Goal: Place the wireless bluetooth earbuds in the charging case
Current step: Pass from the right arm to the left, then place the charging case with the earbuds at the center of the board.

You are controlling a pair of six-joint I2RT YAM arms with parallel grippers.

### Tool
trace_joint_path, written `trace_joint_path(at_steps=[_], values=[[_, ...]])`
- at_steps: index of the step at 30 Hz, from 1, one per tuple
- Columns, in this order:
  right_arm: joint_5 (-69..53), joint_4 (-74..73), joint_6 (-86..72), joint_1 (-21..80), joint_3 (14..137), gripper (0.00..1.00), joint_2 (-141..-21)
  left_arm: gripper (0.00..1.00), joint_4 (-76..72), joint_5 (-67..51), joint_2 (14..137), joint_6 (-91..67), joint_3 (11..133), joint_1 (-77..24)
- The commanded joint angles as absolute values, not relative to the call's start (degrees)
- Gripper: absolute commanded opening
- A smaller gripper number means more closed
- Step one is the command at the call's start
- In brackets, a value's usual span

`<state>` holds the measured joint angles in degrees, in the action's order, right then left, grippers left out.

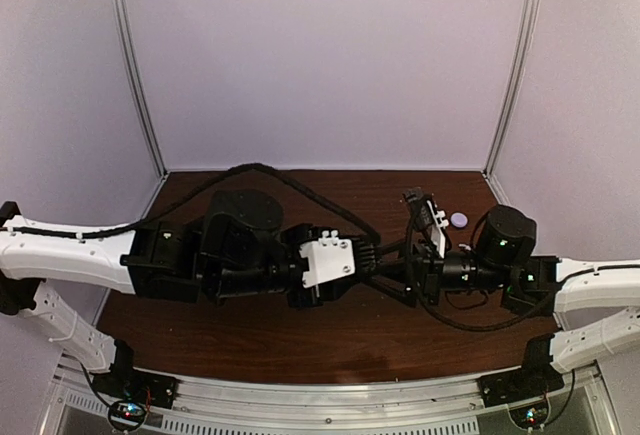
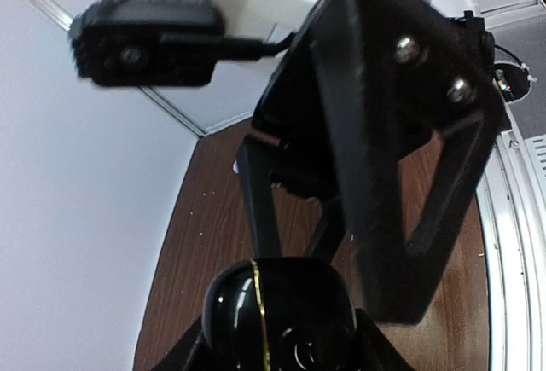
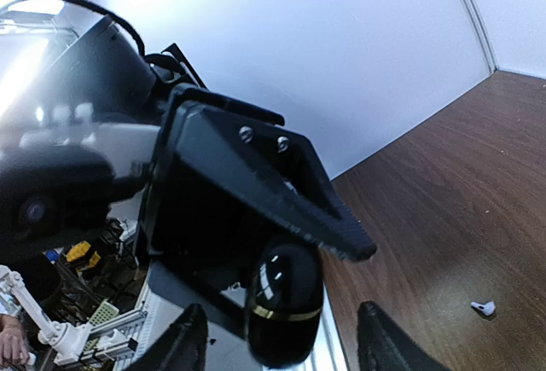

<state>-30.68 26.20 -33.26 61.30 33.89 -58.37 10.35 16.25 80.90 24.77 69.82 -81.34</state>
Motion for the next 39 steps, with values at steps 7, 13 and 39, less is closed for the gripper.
trace_joint_path(at_steps=[7,13,39], values=[[-20.85,13.68,-22.56,54.99,37.67,0.82,-47.65,0.27,-0.49,-2.3,77.73,1.11,63.49,-61.25],[-17.91,9.53,-21.65,50.03,37.49,0.96,-45.31,0.28,-3.12,-4.82,82.75,-8.99,64.11,-51.18],[-1.35,-2.09,-23.45,26.7,32.47,1.0,-42.93,0.37,7.95,-3.84,122.22,-22.06,84.89,-27.07]])
